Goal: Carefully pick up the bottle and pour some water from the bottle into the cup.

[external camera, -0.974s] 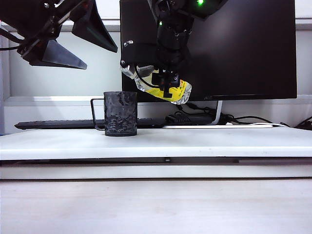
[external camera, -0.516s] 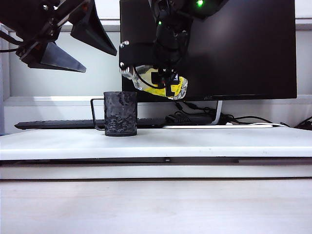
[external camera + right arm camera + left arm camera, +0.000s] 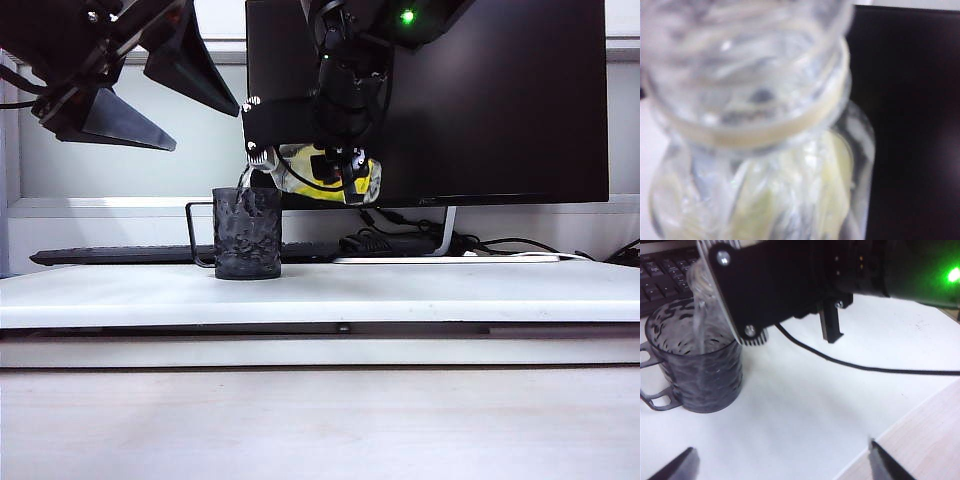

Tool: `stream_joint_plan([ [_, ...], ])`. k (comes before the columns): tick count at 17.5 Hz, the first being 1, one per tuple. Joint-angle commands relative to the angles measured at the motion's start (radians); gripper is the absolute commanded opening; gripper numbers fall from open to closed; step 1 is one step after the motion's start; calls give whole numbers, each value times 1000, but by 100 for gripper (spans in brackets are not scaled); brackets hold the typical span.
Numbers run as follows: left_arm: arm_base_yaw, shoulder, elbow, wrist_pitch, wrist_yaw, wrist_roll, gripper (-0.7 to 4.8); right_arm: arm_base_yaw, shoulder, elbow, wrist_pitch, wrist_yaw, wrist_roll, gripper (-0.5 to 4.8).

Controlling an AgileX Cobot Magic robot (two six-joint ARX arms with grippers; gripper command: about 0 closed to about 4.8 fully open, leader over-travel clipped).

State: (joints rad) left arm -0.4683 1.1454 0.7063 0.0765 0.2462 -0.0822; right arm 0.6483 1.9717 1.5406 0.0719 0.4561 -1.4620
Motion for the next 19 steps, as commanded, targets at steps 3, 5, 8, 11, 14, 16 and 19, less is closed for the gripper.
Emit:
stream_joint_plan([
  [3,1,-5,3,6,5,3,479,-8,-12,9,61,-6,-13,145],
  [5,1,-5,3,6,5,3,479,-15,-12,9,60,-5,-14,145],
  [8,1,-5,3,0,5,3,479,-23,-12,9,59,-5,-38,148],
  [11,1,-5,3,-3,5,4,479,-23,-12,9,59,-6,-39,149],
  [14,1,-5,3,-3,5,4,479,-23,-12,9,58,-10,-39,171],
  [16,1,-5,3,-10,5,4,479,-23,-12,9,57,-14,-39,144],
  [19,1,-5,3,-27,5,4,479,-22,-12,9,59,-13,-51,144],
])
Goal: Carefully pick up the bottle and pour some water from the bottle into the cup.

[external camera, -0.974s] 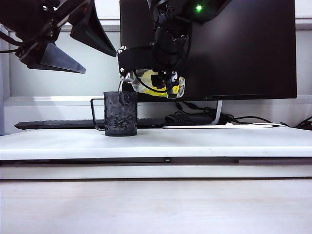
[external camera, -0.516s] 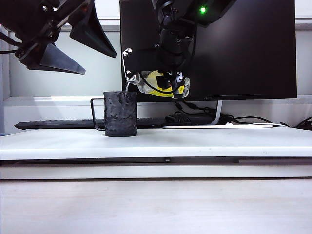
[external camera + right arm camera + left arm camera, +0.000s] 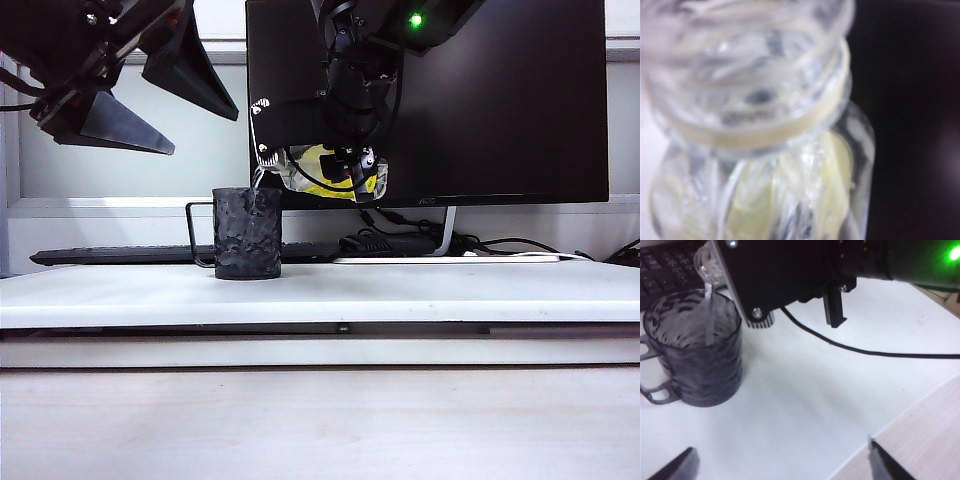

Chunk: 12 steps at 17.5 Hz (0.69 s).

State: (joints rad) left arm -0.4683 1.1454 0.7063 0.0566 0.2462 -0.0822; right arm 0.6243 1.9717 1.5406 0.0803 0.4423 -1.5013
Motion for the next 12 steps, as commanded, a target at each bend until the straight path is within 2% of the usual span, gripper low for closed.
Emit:
stream_joint_plan([
  [1,1,-5,3,-7,5,4,479,2,-12,9,51,0,-25,144],
  [12,1,-5,3,-7,5,4,479,3,-12,9,51,1,-25,144],
])
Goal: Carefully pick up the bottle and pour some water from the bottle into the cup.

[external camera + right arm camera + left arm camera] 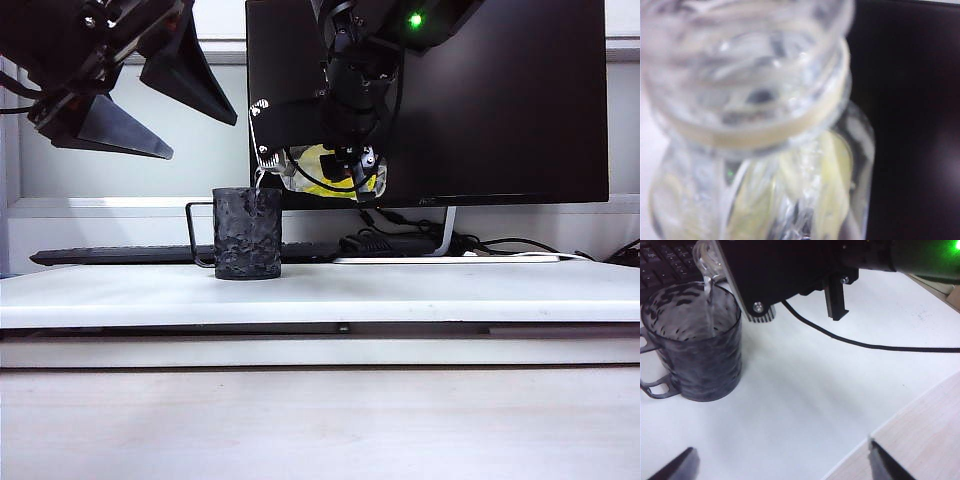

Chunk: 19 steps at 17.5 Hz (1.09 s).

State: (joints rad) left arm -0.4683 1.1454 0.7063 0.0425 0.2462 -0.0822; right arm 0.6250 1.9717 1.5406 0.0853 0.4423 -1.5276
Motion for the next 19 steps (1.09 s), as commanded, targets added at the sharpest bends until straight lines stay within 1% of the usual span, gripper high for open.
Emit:
stream_joint_plan([
  [1,1,-5,3,8,5,4,479,3,-12,9,46,1,1,144],
  [15,1,-5,3,6,5,4,479,9,-12,9,45,0,2,144],
  [19,1,-5,3,6,5,4,479,9,-12,9,20,-4,2,144],
])
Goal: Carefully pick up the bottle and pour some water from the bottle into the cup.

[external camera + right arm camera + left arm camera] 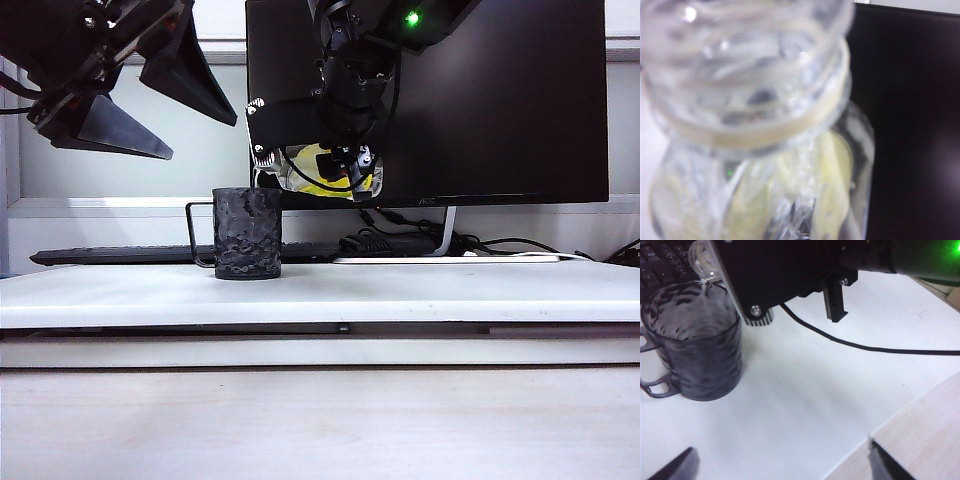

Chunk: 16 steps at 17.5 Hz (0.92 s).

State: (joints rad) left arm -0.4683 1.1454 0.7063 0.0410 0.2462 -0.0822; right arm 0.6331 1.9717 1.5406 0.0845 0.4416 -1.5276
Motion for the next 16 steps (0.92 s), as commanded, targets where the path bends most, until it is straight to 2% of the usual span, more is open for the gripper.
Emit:
stream_joint_plan([
  [1,1,-5,3,8,5,4,479,1,-12,9,17,-3,2,144],
  [16,1,-5,3,3,5,4,479,7,-12,9,17,-14,5,144],
])
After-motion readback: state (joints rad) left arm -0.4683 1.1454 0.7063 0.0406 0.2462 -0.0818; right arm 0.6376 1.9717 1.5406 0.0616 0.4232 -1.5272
